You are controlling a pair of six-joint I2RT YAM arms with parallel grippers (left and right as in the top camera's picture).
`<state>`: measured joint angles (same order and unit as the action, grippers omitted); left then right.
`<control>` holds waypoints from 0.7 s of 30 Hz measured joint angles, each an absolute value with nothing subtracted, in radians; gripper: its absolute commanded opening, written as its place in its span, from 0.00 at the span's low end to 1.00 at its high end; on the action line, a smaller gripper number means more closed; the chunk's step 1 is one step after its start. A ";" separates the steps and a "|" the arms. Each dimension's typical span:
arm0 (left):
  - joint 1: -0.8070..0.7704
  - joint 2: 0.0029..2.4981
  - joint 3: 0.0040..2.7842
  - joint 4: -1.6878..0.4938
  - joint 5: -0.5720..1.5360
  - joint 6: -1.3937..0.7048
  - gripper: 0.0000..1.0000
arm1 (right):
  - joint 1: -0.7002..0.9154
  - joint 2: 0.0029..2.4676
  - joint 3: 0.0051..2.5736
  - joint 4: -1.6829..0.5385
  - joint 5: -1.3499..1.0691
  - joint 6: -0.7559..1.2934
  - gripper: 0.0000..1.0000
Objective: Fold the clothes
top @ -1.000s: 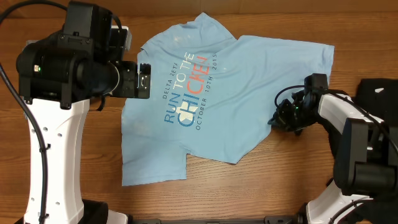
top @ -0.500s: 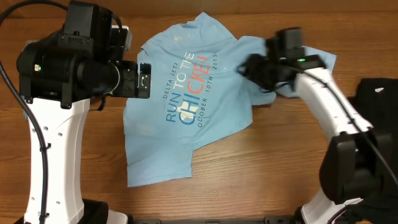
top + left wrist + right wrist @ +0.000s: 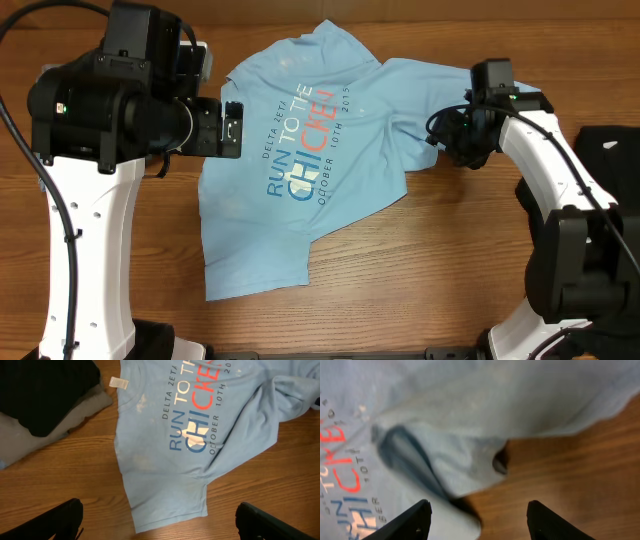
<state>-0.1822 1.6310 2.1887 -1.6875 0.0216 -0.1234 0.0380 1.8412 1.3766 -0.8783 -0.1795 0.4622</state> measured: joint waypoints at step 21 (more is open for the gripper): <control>-0.182 1.631 2.189 -1.687 0.041 -0.123 1.00 | 0.046 1.846 1.087 -0.433 -0.272 0.521 0.58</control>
<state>-0.1822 1.6314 2.1887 -1.6875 0.0406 -0.1234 0.0463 1.8462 1.0874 -0.4332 -0.2722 0.5209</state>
